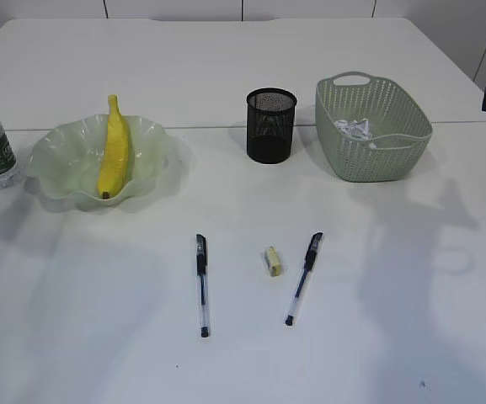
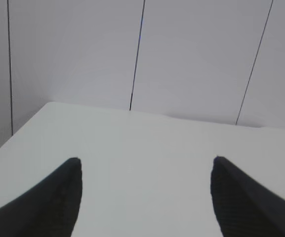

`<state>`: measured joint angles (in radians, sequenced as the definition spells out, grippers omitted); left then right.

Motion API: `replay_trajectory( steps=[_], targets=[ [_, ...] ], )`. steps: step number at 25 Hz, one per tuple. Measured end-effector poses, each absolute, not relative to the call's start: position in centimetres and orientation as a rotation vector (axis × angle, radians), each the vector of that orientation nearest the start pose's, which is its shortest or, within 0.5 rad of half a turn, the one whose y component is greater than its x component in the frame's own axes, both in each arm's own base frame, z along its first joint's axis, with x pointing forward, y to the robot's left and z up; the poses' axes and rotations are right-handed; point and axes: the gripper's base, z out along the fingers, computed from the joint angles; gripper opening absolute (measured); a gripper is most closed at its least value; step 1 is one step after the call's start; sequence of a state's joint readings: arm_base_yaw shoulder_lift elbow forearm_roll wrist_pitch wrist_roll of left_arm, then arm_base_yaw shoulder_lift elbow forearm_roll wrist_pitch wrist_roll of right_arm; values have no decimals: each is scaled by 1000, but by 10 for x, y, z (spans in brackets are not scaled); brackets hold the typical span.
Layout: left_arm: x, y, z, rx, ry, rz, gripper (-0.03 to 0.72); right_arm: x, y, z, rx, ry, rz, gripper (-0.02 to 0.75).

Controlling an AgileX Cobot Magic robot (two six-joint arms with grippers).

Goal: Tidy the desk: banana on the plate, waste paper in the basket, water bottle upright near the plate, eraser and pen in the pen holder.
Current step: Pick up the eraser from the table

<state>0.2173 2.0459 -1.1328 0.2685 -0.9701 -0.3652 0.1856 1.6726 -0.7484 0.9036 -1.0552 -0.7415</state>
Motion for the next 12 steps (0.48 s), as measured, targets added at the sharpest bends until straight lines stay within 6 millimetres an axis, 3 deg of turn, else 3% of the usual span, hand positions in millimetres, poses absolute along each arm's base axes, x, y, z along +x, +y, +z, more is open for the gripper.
replay_trajectory(
  steps=[12],
  targets=[
    [413,72,269,-109,1354,-133,572,323,-4,227,328,1585,-591,588]
  ],
)
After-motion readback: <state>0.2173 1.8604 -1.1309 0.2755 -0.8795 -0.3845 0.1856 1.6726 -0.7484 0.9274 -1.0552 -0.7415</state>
